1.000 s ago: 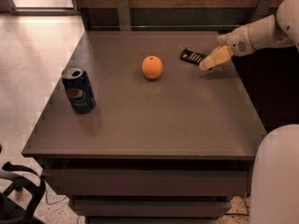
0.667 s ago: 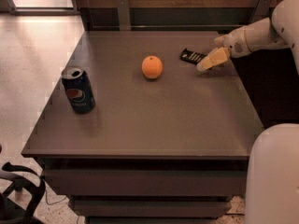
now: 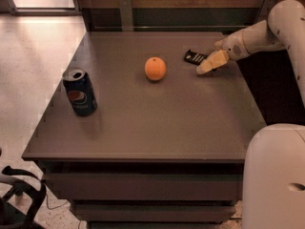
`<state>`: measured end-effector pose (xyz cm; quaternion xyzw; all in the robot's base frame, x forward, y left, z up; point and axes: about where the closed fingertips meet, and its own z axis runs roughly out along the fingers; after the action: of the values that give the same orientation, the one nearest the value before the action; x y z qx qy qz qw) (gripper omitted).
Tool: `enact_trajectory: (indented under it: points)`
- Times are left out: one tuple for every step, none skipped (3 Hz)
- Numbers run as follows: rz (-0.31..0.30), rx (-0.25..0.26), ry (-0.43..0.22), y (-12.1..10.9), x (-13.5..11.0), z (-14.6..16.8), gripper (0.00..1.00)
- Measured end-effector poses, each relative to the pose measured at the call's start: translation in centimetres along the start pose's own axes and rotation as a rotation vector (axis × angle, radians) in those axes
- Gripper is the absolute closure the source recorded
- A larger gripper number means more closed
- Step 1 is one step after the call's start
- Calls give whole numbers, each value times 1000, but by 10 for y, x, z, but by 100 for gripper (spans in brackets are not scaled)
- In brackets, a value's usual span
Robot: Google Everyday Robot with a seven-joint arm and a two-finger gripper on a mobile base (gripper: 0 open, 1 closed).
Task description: Move rxbar chocolate near pepsi can
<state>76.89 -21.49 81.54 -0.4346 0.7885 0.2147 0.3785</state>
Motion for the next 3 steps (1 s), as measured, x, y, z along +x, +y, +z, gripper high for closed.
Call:
enact_trajectory:
  points:
    - [4,0,22,1,3,5,17]
    - [10,-18,31,3,6,13,36]
    - [10,-17,31,3,3,10,59]
